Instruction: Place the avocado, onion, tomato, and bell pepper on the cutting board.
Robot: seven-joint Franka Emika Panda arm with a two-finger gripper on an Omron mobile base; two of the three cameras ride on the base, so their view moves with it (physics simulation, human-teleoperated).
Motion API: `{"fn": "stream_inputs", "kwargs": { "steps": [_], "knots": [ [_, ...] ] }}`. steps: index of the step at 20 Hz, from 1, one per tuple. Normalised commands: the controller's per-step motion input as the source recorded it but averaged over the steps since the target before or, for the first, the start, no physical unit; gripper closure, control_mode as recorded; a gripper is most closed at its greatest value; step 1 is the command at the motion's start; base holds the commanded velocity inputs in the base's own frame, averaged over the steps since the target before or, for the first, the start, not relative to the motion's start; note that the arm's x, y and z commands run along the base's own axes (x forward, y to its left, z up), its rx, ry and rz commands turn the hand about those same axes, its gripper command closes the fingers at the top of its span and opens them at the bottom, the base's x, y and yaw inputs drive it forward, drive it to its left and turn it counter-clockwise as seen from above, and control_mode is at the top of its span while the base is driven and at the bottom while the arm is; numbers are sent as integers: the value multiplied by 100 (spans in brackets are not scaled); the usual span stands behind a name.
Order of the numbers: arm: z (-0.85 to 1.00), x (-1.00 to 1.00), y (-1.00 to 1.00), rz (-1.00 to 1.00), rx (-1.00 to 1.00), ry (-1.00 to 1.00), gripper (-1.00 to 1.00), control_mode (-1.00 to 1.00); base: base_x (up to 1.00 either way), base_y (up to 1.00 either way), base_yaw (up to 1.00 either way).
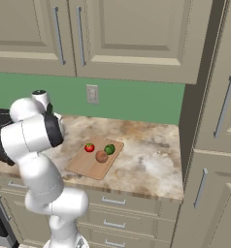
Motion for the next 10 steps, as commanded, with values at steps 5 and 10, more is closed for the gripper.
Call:
{"fn": "stream_inputs", "kwargs": {
  "steps": [5,10],
  "knots": [
    [43,-65,-19,-3,1,-3,100,-100,0,0,0],
    [35,-67,-40,-1,0,-4,100,-100,0,0,0]
  ]
}}
